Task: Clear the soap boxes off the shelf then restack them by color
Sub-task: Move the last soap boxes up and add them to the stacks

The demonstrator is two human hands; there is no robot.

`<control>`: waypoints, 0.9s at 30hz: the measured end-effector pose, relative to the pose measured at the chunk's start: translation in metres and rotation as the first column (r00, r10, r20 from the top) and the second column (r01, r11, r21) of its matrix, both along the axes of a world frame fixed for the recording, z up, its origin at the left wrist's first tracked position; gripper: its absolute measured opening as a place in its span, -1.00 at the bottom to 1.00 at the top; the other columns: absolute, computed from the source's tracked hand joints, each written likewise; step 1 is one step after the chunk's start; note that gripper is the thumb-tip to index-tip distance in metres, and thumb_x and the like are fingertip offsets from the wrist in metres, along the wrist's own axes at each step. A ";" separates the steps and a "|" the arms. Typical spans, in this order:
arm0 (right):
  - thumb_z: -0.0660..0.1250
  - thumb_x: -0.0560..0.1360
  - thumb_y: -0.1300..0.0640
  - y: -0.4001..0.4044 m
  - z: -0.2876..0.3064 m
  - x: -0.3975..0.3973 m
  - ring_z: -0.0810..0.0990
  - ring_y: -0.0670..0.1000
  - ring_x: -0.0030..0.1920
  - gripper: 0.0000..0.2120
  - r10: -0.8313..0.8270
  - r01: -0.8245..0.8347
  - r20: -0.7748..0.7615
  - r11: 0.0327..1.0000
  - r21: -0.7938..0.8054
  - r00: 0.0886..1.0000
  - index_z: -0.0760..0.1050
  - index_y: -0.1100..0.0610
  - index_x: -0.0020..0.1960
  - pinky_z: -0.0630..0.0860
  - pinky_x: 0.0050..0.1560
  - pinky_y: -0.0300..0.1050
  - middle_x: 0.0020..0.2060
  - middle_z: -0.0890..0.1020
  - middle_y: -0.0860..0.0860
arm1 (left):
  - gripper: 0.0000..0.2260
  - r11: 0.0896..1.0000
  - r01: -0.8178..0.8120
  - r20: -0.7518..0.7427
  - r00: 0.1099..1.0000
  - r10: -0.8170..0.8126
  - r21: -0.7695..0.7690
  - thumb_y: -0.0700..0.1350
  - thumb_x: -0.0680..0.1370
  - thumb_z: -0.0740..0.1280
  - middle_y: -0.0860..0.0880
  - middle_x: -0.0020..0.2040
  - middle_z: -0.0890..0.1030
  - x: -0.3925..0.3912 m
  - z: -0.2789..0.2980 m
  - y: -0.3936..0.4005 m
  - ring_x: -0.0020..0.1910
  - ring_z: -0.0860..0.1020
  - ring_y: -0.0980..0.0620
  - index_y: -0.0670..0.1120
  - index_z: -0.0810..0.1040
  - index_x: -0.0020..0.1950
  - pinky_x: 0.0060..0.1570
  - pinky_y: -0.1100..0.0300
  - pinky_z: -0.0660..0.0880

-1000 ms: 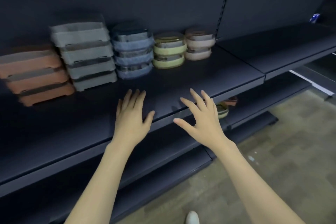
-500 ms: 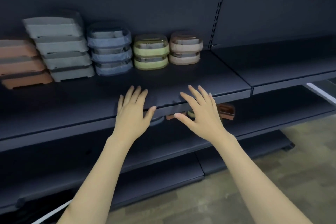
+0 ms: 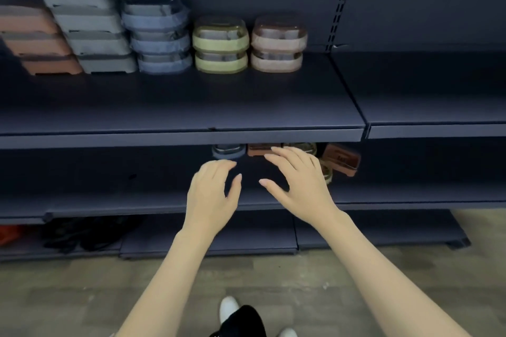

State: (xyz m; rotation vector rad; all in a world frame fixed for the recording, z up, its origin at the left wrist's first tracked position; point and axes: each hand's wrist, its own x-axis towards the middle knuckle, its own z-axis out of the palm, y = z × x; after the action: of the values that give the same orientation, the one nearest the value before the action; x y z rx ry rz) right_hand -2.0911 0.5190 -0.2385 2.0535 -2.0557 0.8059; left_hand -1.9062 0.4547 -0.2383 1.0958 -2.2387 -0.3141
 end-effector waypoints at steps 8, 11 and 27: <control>0.12 0.50 -0.23 -0.027 -0.081 -0.018 0.41 0.08 0.29 -0.50 0.058 -0.059 0.009 0.981 0.184 0.998 0.48 0.04 0.28 0.30 0.22 0.01 0.26 0.52 -0.01 | -0.69 0.988 -0.079 0.132 0.989 0.061 0.135 -0.07 0.55 0.30 -0.07 0.19 0.57 -0.030 -0.075 -0.035 0.23 0.48 -0.08 -0.17 0.51 0.25 0.18 0.07 0.37; 0.11 0.49 -0.24 -0.050 -0.117 -0.028 0.45 0.11 0.23 -0.49 0.062 -0.060 -0.003 0.978 0.198 0.998 0.48 0.04 0.27 0.34 0.15 0.03 0.22 0.54 0.01 | -0.68 0.987 -0.098 0.142 0.987 0.079 0.130 -0.06 0.56 0.28 -0.11 0.17 0.57 -0.047 -0.111 -0.058 0.19 0.48 -0.11 -0.17 0.50 0.26 0.18 0.04 0.36; 0.24 0.44 -0.33 -0.211 -0.277 -0.086 -0.07 0.08 0.51 -0.21 0.049 -0.016 -0.144 0.974 0.224 0.988 0.03 -0.06 0.53 -0.03 0.46 0.18 0.53 -0.01 -0.01 | -0.37 0.993 -0.110 0.169 0.979 0.114 -0.030 0.11 0.51 0.32 -0.12 0.45 0.27 -0.085 -0.275 -0.205 0.46 0.16 -0.12 -0.15 0.22 0.47 0.44 0.03 0.12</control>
State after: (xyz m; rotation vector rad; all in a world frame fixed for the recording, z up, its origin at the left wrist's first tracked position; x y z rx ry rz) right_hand -2.1775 0.3084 -0.5153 2.1894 -2.1181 0.4265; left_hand -1.9907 0.2496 -0.5137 1.2742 -2.3109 -0.1545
